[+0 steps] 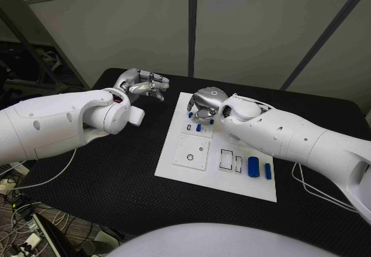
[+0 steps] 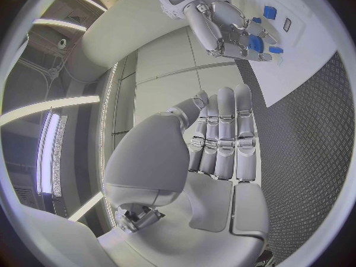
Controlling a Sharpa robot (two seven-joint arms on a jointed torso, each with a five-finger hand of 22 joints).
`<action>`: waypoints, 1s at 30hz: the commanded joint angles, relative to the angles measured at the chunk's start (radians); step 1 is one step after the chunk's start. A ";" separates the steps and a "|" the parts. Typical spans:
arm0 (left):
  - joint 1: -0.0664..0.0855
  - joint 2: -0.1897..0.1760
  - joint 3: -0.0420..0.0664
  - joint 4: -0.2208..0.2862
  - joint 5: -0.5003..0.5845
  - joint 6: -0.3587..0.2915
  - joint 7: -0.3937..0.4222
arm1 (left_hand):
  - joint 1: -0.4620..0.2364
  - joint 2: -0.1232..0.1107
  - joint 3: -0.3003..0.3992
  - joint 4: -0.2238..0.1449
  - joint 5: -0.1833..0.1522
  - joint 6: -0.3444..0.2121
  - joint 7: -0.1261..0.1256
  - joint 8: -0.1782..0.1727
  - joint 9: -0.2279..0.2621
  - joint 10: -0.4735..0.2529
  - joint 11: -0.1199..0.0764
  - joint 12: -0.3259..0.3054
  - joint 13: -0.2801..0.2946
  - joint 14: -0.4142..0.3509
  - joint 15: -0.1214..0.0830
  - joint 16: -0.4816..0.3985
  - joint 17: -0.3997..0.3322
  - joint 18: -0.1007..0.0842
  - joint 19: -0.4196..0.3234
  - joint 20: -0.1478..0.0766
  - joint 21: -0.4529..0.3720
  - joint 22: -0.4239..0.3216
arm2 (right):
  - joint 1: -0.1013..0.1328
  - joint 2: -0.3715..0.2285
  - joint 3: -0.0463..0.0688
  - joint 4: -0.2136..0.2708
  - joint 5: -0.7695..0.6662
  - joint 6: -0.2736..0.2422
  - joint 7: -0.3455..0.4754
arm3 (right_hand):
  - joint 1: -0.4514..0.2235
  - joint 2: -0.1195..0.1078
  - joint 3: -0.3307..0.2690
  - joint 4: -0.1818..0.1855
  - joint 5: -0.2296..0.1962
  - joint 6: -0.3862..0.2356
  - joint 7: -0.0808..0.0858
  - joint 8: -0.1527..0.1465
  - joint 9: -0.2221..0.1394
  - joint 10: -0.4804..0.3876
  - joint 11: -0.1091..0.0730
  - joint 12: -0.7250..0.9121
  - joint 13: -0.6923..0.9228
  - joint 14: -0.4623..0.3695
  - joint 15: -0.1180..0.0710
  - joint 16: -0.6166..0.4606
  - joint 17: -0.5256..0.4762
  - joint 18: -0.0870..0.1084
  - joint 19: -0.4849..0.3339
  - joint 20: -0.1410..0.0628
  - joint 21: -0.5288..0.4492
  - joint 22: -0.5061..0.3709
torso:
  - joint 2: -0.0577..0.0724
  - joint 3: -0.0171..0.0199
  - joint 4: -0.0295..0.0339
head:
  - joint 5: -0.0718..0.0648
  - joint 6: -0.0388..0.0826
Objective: Assemble the parts on the task board
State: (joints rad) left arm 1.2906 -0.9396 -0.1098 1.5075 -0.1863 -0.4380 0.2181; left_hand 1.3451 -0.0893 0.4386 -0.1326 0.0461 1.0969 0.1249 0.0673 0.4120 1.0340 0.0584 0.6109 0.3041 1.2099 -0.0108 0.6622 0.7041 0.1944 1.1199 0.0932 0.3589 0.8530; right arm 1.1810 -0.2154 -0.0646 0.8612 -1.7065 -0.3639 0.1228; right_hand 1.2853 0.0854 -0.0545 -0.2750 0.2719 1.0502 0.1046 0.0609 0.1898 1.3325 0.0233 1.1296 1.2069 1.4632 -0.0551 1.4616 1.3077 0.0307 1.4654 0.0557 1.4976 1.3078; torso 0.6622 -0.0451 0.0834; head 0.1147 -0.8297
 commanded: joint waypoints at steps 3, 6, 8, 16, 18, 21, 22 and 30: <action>0.002 -0.002 0.001 -0.008 -0.013 0.037 -0.027 | 0.007 0.003 -0.012 -0.006 0.003 0.003 0.005 -0.001 -0.009 -0.006 0.000 -0.002 -0.006 0.014 0.001 0.004 0.009 -0.017 0.000 -0.001 0.015 0.011 | 0.003 -0.039 0.000 0.062 0.020 -0.087 0.034 | -0.008 -0.018 -0.003 -0.004 -0.005 -0.017 0.005 -0.002 -0.008 -0.007 0.002 -0.008 -0.005 0.080 0.009 -0.010 0.166 -0.009 0.055 0.009 -0.009 0.208 | -0.003 0.0001 -0.0029 | 0.003 0.003; 0.002 -0.002 0.001 -0.018 -0.068 0.065 -0.051 | -0.016 -0.005 -0.028 0.005 0.002 -0.004 0.007 -0.003 -0.015 -0.006 0.002 -0.001 -0.009 0.034 0.003 0.040 0.041 -0.018 0.005 0.001 0.018 0.015 | 0.004 -0.074 0.001 0.113 0.039 -0.133 0.045 | -0.009 -0.025 -0.003 -0.005 -0.005 -0.034 0.008 -0.002 -0.014 -0.013 0.005 -0.020 -0.013 0.076 0.011 -0.025 0.153 -0.005 0.045 0.011 -0.026 0.198 | -0.004 0.0003 -0.0043 | 0.004 0.007; 0.002 -0.001 0.001 -0.026 -0.101 0.083 -0.064 | -0.043 -0.011 -0.041 0.023 0.001 -0.010 0.006 -0.005 -0.021 -0.006 0.003 0.002 -0.011 0.068 0.004 0.112 0.104 -0.018 0.012 0.004 0.020 0.015 | 0.006 -0.096 0.001 0.144 0.055 -0.158 0.054 | -0.008 -0.029 -0.001 -0.005 -0.005 -0.044 0.009 -0.001 -0.018 -0.019 0.006 -0.030 -0.021 0.071 0.013 -0.039 0.142 0.000 0.035 0.012 -0.042 0.187 | -0.007 0.0008 -0.0069 | 0.005 0.010; 0.013 0.022 0.001 -0.097 -0.278 0.234 -0.129 | -0.132 -0.026 -0.116 0.119 0.001 -0.032 -0.005 0.001 -0.049 0.024 -0.012 0.105 0.038 0.240 -0.011 0.540 0.488 -0.012 0.106 -0.005 0.061 0.032 | 0.036 -0.252 0.031 0.321 0.265 -0.134 0.086 | -0.009 -0.011 0.029 0.008 0.000 -0.036 0.016 0.002 -0.028 -0.154 0.009 -0.253 -0.192 -0.006 0.021 -0.274 -0.033 0.061 -0.130 0.022 -0.315 0.015 | -0.021 0.0015 -0.0235 | 0.007 0.025; 0.023 0.034 0.002 -0.122 -0.353 0.318 -0.163 | -0.150 -0.019 -0.148 0.154 0.007 -0.001 -0.028 0.020 -0.040 0.045 -0.024 0.182 0.090 0.256 -0.023 0.593 0.537 -0.012 0.126 -0.012 0.075 0.041 | 0.045 -0.310 0.043 0.371 0.352 -0.079 0.074 | -0.011 -0.003 0.046 0.008 0.004 -0.030 0.020 0.002 -0.032 -0.267 0.015 -0.462 -0.360 -0.071 0.024 -0.476 -0.174 0.096 -0.237 0.026 -0.510 -0.108 | -0.026 0.0009 -0.0277 | 0.005 0.031; 0.045 0.055 0.003 -0.158 -0.481 0.440 -0.215 | -0.156 0.012 -0.177 0.194 0.000 0.014 -0.030 0.037 -0.018 0.031 -0.034 0.254 0.149 0.252 -0.029 0.605 0.550 -0.012 0.126 -0.022 0.077 0.046 | 0.053 -0.399 0.058 0.442 0.488 0.010 0.052 | -0.005 0.011 0.080 -0.002 0.010 -0.026 0.027 0.003 -0.038 -0.310 0.029 -0.576 -0.457 -0.204 0.037 -0.864 -0.430 0.150 -0.421 0.035 -0.856 -0.331 | -0.033 0.0011 -0.0386 | 0.009 0.039; 0.053 0.063 0.003 -0.169 -0.524 0.473 -0.229 | -0.147 0.016 -0.193 0.201 -0.002 0.008 -0.029 0.040 -0.007 0.033 -0.038 0.304 0.201 0.252 -0.030 0.612 0.557 -0.011 0.128 -0.026 0.079 0.049 | 0.055 -0.427 0.062 0.464 0.536 0.038 0.044 | -0.002 0.012 0.095 -0.008 0.010 -0.025 0.028 0.001 -0.041 -0.304 0.034 -0.618 -0.501 -0.213 0.045 -0.924 -0.465 0.150 -0.434 0.041 -0.896 -0.360 | -0.035 0.0014 -0.0406 | 0.011 0.041; 0.103 0.144 0.004 -0.274 -0.729 0.624 -0.284 | -0.110 0.027 -0.264 0.240 0.002 -0.001 -0.041 0.060 0.045 0.171 -0.046 0.590 0.605 0.306 -0.041 0.753 0.698 -0.037 0.195 -0.036 0.262 0.168 | 0.059 -0.590 0.071 0.597 0.830 0.157 0.012 | -0.034 -0.009 0.180 -0.005 0.006 -0.005 0.050 0.001 -0.057 -0.251 0.073 -0.901 -0.802 -0.236 0.085 -1.232 -0.652 0.146 -0.462 0.077 -1.086 -0.504 | -0.050 0.0096 -0.0643 | 0.023 0.054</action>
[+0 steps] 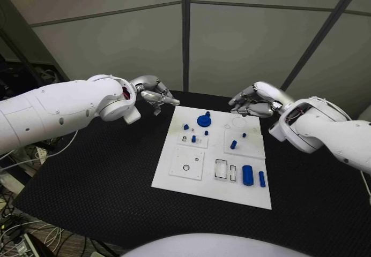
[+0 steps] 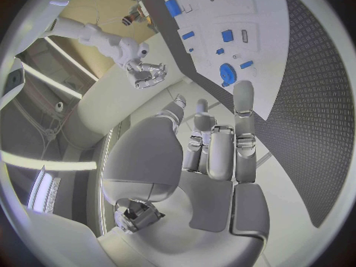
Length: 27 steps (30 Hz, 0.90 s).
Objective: Assemble the parts on the task board
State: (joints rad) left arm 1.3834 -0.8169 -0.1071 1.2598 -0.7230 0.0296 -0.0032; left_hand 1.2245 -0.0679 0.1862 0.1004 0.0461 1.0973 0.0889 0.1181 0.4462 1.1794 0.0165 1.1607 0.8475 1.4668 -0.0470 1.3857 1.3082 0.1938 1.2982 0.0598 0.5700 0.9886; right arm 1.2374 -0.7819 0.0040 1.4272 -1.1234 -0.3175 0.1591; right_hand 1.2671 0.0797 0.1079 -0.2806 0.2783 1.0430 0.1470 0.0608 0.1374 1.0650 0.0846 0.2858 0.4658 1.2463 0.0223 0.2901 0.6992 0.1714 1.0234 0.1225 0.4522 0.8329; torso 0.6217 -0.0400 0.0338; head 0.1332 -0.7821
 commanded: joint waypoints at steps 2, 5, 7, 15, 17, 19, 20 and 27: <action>0.018 0.054 0.001 -0.060 -0.246 0.181 -0.067 | 0.023 0.023 -0.020 0.019 0.001 -0.001 -0.009 0.017 0.028 0.071 -0.009 0.101 0.158 0.066 -0.009 0.075 0.141 -0.049 0.044 -0.007 0.139 0.088 | 0.003 -0.055 0.003 0.056 0.286 0.119 -0.027 | -0.025 -0.013 0.057 0.008 0.000 0.001 0.019 0.000 -0.015 0.063 0.025 -0.150 -0.169 -0.031 0.024 -0.164 -0.137 0.007 -0.028 0.031 -0.113 -0.087 | -0.012 0.0064 -0.0178 | 0.002 0.010; 0.025 0.103 0.002 -0.108 -0.339 0.207 -0.067 | 0.041 0.020 -0.052 0.030 -0.001 -0.009 -0.011 0.027 0.058 0.126 -0.014 0.174 0.278 0.080 -0.014 0.118 0.186 -0.095 0.127 -0.011 0.432 0.266 | 0.004 -0.086 0.003 0.079 0.318 0.120 -0.030 | -0.029 -0.029 0.077 0.013 -0.001 0.000 0.023 0.002 -0.022 0.069 0.035 -0.198 -0.226 -0.063 0.047 -0.227 -0.199 0.001 -0.051 0.047 -0.175 -0.135 | -0.016 0.0082 -0.0235 | 0.002 0.011; 0.028 0.137 0.002 -0.142 -0.398 0.217 -0.062 | 0.044 0.007 -0.077 0.037 0.002 -0.011 -0.014 0.031 0.073 0.146 -0.014 0.197 0.319 0.088 -0.015 0.142 0.212 -0.107 0.145 -0.012 0.515 0.319 | 0.004 -0.098 0.003 0.086 0.329 0.113 -0.030 | -0.028 -0.038 0.090 0.019 -0.003 -0.006 0.030 0.001 -0.028 0.075 0.043 -0.222 -0.261 -0.089 0.059 -0.223 -0.245 0.002 -0.058 0.057 -0.218 -0.174 | -0.018 0.0080 -0.0265 | 0.003 0.014; 0.032 0.257 0.001 -0.264 -0.602 0.239 -0.024 | 0.046 0.005 -0.107 0.043 0.004 0.000 -0.018 0.026 0.077 0.156 -0.017 0.203 0.346 0.096 -0.017 0.163 0.236 -0.119 0.157 -0.015 0.604 0.379 | 0.004 -0.118 0.003 0.097 0.346 0.079 -0.024 | -0.017 -0.067 0.117 0.050 -0.002 -0.013 0.032 0.002 -0.044 0.066 0.051 -0.224 -0.348 -0.112 0.074 -0.229 -0.363 0.007 -0.015 0.073 -0.304 -0.274 | -0.016 0.0096 -0.0372 | 0.006 0.023; 0.032 0.280 0.001 -0.289 -0.641 0.245 -0.020 | 0.046 -0.001 -0.116 0.043 0.004 -0.006 -0.017 0.013 0.066 0.159 -0.016 0.204 0.352 0.096 -0.016 0.165 0.239 -0.120 0.156 -0.015 0.611 0.386 | 0.004 -0.119 0.003 0.100 0.348 0.070 -0.022 | -0.015 -0.070 0.120 0.058 -0.002 -0.013 0.033 0.003 -0.046 0.067 0.051 -0.223 -0.358 -0.109 0.074 -0.229 -0.378 0.008 -0.004 0.073 -0.313 -0.288 | -0.014 0.0090 -0.0416 | 0.008 0.022; 0.032 0.302 0.000 -0.314 -0.671 0.254 -0.020 | 0.044 -0.008 -0.124 0.045 0.003 -0.018 -0.014 0.000 0.057 0.159 -0.014 0.203 0.353 0.097 -0.015 0.166 0.239 -0.120 0.155 -0.015 0.615 0.389 | 0.004 -0.121 0.003 0.102 0.349 0.062 -0.018 | -0.014 -0.076 0.120 0.063 -0.003 -0.013 0.033 0.003 -0.047 0.068 0.051 -0.223 -0.365 -0.106 0.074 -0.229 -0.388 0.008 0.006 0.072 -0.319 -0.297 | -0.013 0.0087 -0.0441 | 0.012 0.022; 0.031 0.312 0.000 -0.327 -0.683 0.261 -0.021 | 0.044 -0.011 -0.128 0.046 0.003 -0.026 -0.012 -0.010 0.049 0.160 -0.014 0.203 0.355 0.097 -0.015 0.166 0.240 -0.120 0.154 -0.014 0.617 0.392 | 0.004 -0.121 0.003 0.103 0.349 0.057 -0.017 | -0.013 -0.078 0.120 0.065 -0.002 -0.013 0.033 0.003 -0.048 0.068 0.051 -0.223 -0.368 -0.105 0.074 -0.229 -0.392 0.009 0.010 0.072 -0.321 -0.301 | -0.012 0.0086 -0.0454 | 0.014 0.022; 0.027 0.361 -0.002 -0.382 -0.740 0.312 -0.026 | 0.065 -0.024 -0.139 0.039 0.028 -0.064 0.005 -0.052 0.015 0.164 0.001 0.202 0.369 0.098 -0.003 0.170 0.244 -0.122 0.151 -0.005 0.634 0.408 | 0.004 -0.115 0.011 0.107 0.350 0.035 -0.008 | -0.013 -0.088 0.120 0.083 0.001 -0.017 0.037 0.002 -0.052 0.066 0.054 -0.223 -0.384 -0.103 0.076 -0.229 -0.417 0.008 0.026 0.073 -0.338 -0.325 | -0.003 0.0108 -0.0557 | 0.023 0.021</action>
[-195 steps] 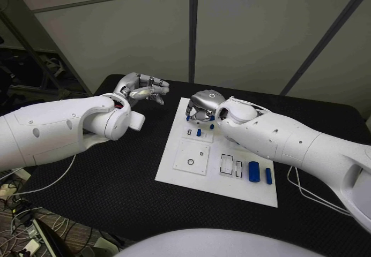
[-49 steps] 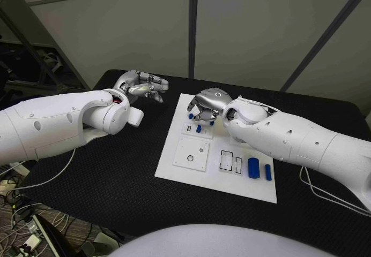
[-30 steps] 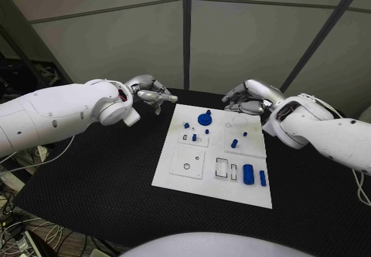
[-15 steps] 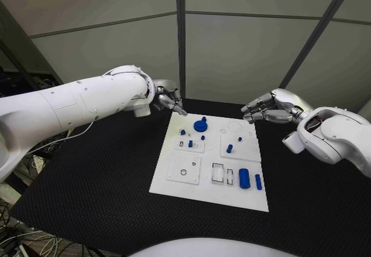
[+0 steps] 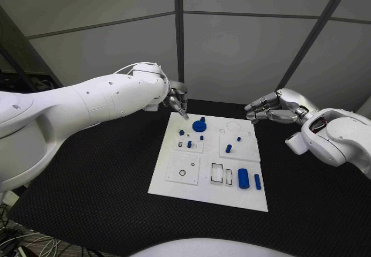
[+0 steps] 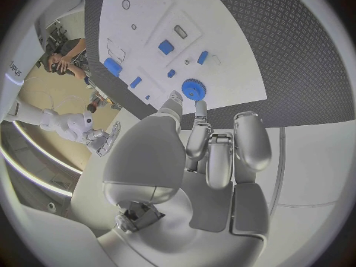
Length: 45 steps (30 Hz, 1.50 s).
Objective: Assemble the parts on the task board
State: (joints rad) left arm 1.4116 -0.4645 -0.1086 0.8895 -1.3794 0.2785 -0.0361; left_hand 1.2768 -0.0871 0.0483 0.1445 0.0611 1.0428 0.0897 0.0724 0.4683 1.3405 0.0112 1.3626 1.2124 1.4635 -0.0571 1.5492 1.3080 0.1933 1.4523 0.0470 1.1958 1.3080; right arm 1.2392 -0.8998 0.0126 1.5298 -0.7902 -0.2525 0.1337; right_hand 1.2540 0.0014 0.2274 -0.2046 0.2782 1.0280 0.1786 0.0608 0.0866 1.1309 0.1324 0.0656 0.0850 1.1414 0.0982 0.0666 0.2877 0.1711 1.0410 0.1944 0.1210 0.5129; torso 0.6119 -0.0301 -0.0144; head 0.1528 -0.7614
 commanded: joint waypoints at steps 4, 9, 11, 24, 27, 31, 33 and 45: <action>-0.005 0.018 -0.001 -0.019 -0.092 0.097 0.002 | 0.011 -0.009 -0.007 -0.003 0.030 -0.033 0.012 -0.011 -0.022 0.010 0.014 0.005 0.020 0.104 0.014 0.013 0.252 -0.124 -0.001 0.014 0.024 0.100 | 0.003 0.004 0.005 0.011 0.017 -0.039 0.020 | 0.003 -0.016 0.000 0.015 0.003 -0.006 0.007 0.002 -0.004 -0.004 0.008 -0.003 -0.010 0.000 0.002 -0.005 -0.017 0.007 0.012 0.002 -0.017 -0.018 | 0.012 0.0012 -0.0097 | 0.005 0.000; -0.018 0.022 -0.003 -0.023 -0.096 0.129 -0.004 | 0.007 -0.012 -0.012 0.003 0.024 -0.065 0.017 -0.012 -0.043 0.019 0.018 0.012 0.038 0.106 0.018 0.019 0.260 -0.126 0.001 0.020 0.040 0.112 | 0.003 0.005 0.007 0.014 0.017 -0.046 0.022 | 0.007 -0.018 0.001 0.021 0.006 -0.008 0.008 0.002 -0.005 -0.007 0.009 -0.003 -0.014 -0.001 0.003 -0.005 -0.025 0.007 0.016 0.003 -0.024 -0.027 | 0.015 0.0018 -0.0106 | 0.003 -0.003; -0.023 0.021 -0.004 -0.025 -0.096 0.138 -0.004 | 0.006 -0.013 -0.013 0.006 0.018 -0.084 0.018 -0.013 -0.055 0.021 0.018 0.013 0.043 0.107 0.018 0.021 0.262 -0.127 0.001 0.021 0.045 0.115 | 0.003 0.004 0.007 0.016 0.015 -0.048 0.023 | 0.007 -0.019 0.001 0.023 0.008 -0.008 0.008 0.002 -0.006 -0.008 0.010 -0.003 -0.015 -0.001 0.004 -0.005 -0.028 0.007 0.017 0.003 -0.026 -0.030 | 0.015 0.0020 -0.0104 | 0.001 -0.005; -0.040 0.023 -0.006 -0.032 -0.097 0.142 0.002 | -0.009 -0.006 -0.017 0.026 0.013 -0.090 0.017 -0.005 -0.080 0.029 0.017 0.018 0.059 0.107 0.018 0.022 0.263 -0.128 0.004 0.022 0.060 0.126 | 0.003 0.010 0.009 0.017 0.005 -0.052 0.021 | 0.012 -0.025 0.001 0.033 0.016 -0.013 0.010 0.002 -0.008 -0.014 0.012 -0.003 -0.018 -0.004 0.006 -0.005 -0.042 0.006 0.022 0.005 -0.038 -0.045 | 0.015 0.0014 -0.0101 | -0.005 -0.011; -0.040 0.023 -0.006 -0.036 -0.097 0.145 -0.001 | -0.009 -0.003 -0.016 0.028 0.015 -0.085 0.017 -0.004 -0.082 0.030 0.017 0.018 0.060 0.107 0.018 0.022 0.263 -0.128 0.004 0.022 0.061 0.127 | 0.003 0.010 0.009 0.016 0.004 -0.053 0.021 | 0.013 -0.026 0.001 0.034 0.017 -0.013 0.010 0.002 -0.008 -0.014 0.012 -0.003 -0.019 -0.004 0.006 -0.005 -0.044 0.006 0.023 0.005 -0.040 -0.047 | 0.016 0.0015 -0.0104 | -0.003 -0.010; -0.041 0.024 -0.006 -0.040 -0.098 0.156 -0.004 | -0.008 0.002 -0.015 0.030 0.019 -0.066 0.015 0.002 -0.083 0.032 0.017 0.019 0.065 0.107 0.018 0.022 0.263 -0.129 0.004 0.023 0.064 0.130 | 0.003 0.012 0.009 0.014 0.004 -0.053 0.021 | 0.013 -0.026 0.001 0.034 0.017 -0.013 0.010 0.002 -0.008 -0.014 0.012 -0.003 -0.019 -0.004 0.006 -0.005 -0.044 0.006 0.023 0.005 -0.040 -0.047 | 0.016 0.0022 -0.0102 | -0.002 -0.012; -0.041 0.025 -0.006 -0.040 -0.098 0.163 -0.004 | -0.008 0.004 -0.014 0.031 0.020 -0.061 0.015 0.004 -0.083 0.032 0.017 0.019 0.066 0.107 0.018 0.022 0.263 -0.129 0.004 0.023 0.065 0.131 | 0.003 0.013 0.009 0.013 0.003 -0.053 0.022 | 0.014 -0.027 0.001 0.037 0.018 -0.014 0.011 0.002 -0.009 -0.016 0.012 -0.003 -0.019 -0.005 0.006 -0.005 -0.046 0.006 0.024 0.005 -0.042 -0.051 | 0.017 0.0023 -0.0092 | -0.002 -0.013; -0.050 0.038 -0.006 -0.052 -0.098 0.182 0.001 | -0.004 0.016 -0.011 0.031 0.024 -0.041 0.011 0.008 -0.084 0.035 0.014 0.020 0.072 0.107 0.017 0.022 0.263 -0.129 0.004 0.023 0.068 0.135 | 0.003 0.022 0.009 0.009 -0.004 -0.052 0.024 | 0.015 -0.028 0.001 0.038 0.018 -0.015 0.011 0.002 -0.009 -0.017 0.013 -0.003 -0.019 -0.005 0.007 -0.005 -0.049 0.006 0.025 0.005 -0.044 -0.053 | 0.017 0.0024 -0.0104 | 0.001 -0.017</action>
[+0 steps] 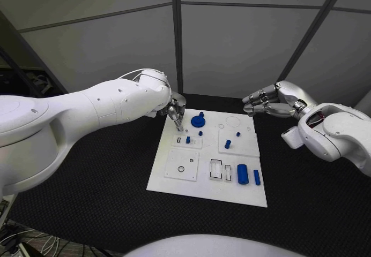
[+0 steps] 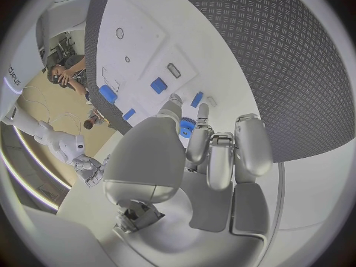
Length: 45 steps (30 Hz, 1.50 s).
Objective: Assemble the parts on the task board
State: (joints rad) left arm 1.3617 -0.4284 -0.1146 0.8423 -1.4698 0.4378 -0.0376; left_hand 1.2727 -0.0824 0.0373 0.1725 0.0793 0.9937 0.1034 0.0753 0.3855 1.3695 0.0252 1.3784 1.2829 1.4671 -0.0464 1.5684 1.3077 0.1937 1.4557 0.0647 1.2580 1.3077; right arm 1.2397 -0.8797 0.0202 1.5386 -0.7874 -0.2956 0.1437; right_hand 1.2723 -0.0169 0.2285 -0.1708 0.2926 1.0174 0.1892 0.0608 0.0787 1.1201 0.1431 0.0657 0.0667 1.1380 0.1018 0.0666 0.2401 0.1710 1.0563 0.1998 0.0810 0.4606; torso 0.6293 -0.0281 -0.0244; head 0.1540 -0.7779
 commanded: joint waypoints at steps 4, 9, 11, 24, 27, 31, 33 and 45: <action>-0.004 0.006 0.000 -0.016 -0.007 0.023 0.004 | 0.003 0.017 0.002 0.002 0.008 0.014 -0.003 0.007 -0.001 0.007 0.000 0.004 0.003 0.104 0.006 0.002 0.263 -0.130 0.000 0.005 0.008 0.136 | 0.003 0.005 0.001 0.000 -0.008 -0.008 0.014 | -0.003 -0.010 0.000 0.006 0.004 -0.005 0.000 0.002 -0.001 -0.007 0.002 -0.003 -0.001 -0.002 0.003 -0.005 -0.003 0.006 0.010 0.000 -0.006 -0.003 | 0.001 0.0006 -0.0004 | 0.001 -0.002; -0.007 0.008 0.000 -0.025 -0.007 0.026 0.005 | 0.007 0.025 0.005 0.001 0.011 0.019 -0.003 0.006 -0.001 0.007 0.000 0.003 0.005 0.104 0.006 0.002 0.263 -0.130 0.000 0.005 0.009 0.138 | 0.003 0.011 0.001 -0.001 -0.009 -0.008 0.015 | -0.002 -0.010 0.000 0.006 0.004 -0.005 0.000 0.002 -0.001 -0.007 0.002 -0.003 -0.001 -0.002 0.003 -0.005 -0.003 0.006 0.010 0.000 -0.006 -0.004 | 0.001 0.0017 -0.0032 | 0.006 -0.003; -0.007 0.010 0.000 -0.027 -0.007 0.026 0.005 | 0.007 0.027 0.005 0.000 0.011 0.019 -0.003 0.006 -0.001 0.007 0.000 0.003 0.005 0.104 0.006 0.002 0.263 -0.130 0.000 0.005 0.009 0.138 | 0.003 0.012 0.001 -0.001 -0.009 -0.008 0.015 | -0.002 -0.010 0.000 0.006 0.004 -0.005 0.000 0.002 -0.001 -0.007 0.002 -0.003 -0.001 -0.002 0.003 -0.005 -0.003 0.006 0.010 0.000 -0.006 -0.004 | 0.001 0.0020 -0.0040 | 0.006 -0.005; -0.008 0.013 0.000 -0.033 -0.007 0.016 0.003 | 0.014 0.042 0.011 -0.003 0.011 0.022 -0.003 0.004 -0.003 0.006 -0.001 0.001 0.005 0.104 0.006 0.002 0.263 -0.130 -0.001 0.005 0.008 0.139 | 0.003 0.016 0.002 -0.006 -0.010 -0.006 0.016 | -0.002 -0.010 0.000 0.007 0.004 -0.005 0.000 0.002 -0.001 -0.007 0.002 -0.002 -0.001 -0.002 0.003 -0.005 -0.004 0.006 0.010 0.000 -0.007 -0.005 | 0.002 0.0024 -0.0026 | 0.007 -0.008; -0.008 0.015 0.000 -0.034 -0.007 0.017 0.004 | 0.014 0.045 0.012 -0.003 0.010 0.023 -0.003 0.004 -0.003 0.006 0.000 0.000 0.005 0.104 0.006 0.002 0.263 -0.130 -0.001 0.005 0.008 0.139 | 0.003 0.018 0.002 -0.007 -0.010 -0.005 0.016 | -0.002 -0.010 0.000 0.007 0.004 -0.005 0.000 0.002 -0.001 -0.007 0.002 -0.002 -0.001 -0.002 0.003 -0.005 -0.004 0.006 0.010 0.000 -0.007 -0.005 | 0.002 0.0023 -0.0035 | 0.007 -0.009; -0.008 0.019 0.000 -0.037 -0.007 0.018 0.006 | 0.014 0.052 0.013 -0.003 0.010 0.025 -0.003 0.004 -0.003 0.006 0.000 0.000 0.006 0.104 0.006 0.002 0.263 -0.130 -0.001 0.005 0.008 0.139 | 0.003 0.019 0.002 -0.008 -0.010 -0.004 0.016 | 0.000 -0.010 0.001 0.008 0.005 -0.005 0.000 0.002 -0.001 -0.008 0.002 -0.002 -0.001 -0.002 0.003 -0.005 -0.005 0.006 0.011 0.001 -0.008 -0.006 | 0.003 0.0023 -0.0030 | 0.007 -0.008; -0.008 0.022 0.000 -0.039 -0.007 0.018 0.007 | 0.015 0.054 0.014 -0.003 0.010 0.026 -0.003 0.004 -0.003 0.006 0.000 0.000 0.006 0.104 0.007 0.002 0.263 -0.130 -0.001 0.005 0.008 0.140 | 0.003 0.021 0.002 -0.009 -0.010 -0.003 0.016 | 0.000 -0.010 0.001 0.008 0.005 -0.005 0.000 0.002 -0.001 -0.008 0.002 -0.002 -0.001 -0.002 0.003 -0.005 -0.006 0.006 0.011 0.001 -0.008 -0.007 | 0.003 0.0025 -0.0029 | 0.007 -0.010; -0.008 0.027 0.000 -0.047 -0.007 0.020 0.001 | 0.017 0.063 0.017 -0.004 0.010 0.030 -0.003 0.003 -0.003 0.006 -0.001 -0.001 0.007 0.104 0.007 0.002 0.263 -0.130 -0.002 0.005 0.009 0.141 | 0.003 0.023 0.002 -0.010 -0.010 -0.005 0.017 | 0.000 -0.010 0.001 0.008 0.005 -0.005 0.000 0.002 -0.001 -0.008 0.002 -0.002 -0.001 -0.002 0.003 -0.005 -0.006 0.006 0.011 0.001 -0.008 -0.007 | 0.003 0.0028 -0.0030 | 0.004 -0.011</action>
State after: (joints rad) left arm 1.3526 -0.4036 -0.1146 0.7963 -1.4719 0.4500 -0.0369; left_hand 1.2885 -0.0300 0.0486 0.1667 0.0846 1.0187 0.0998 0.0752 0.3838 1.3694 0.0252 1.3784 1.2890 1.4671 -0.0464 1.5684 1.3076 0.1939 1.4557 0.0647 1.2612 1.3075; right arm 1.2403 -0.8579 0.0208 1.5273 -0.7955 -0.2956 0.1481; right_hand 1.2723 -0.0169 0.2312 -0.1683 0.2925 1.0175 0.1892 0.0608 0.0783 1.1201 0.1431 0.0657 0.0671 1.1380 0.1018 0.0666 0.2352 0.1710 1.0623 0.1987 0.0762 0.4548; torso 0.6329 -0.0249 -0.0270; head 0.1590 -0.7888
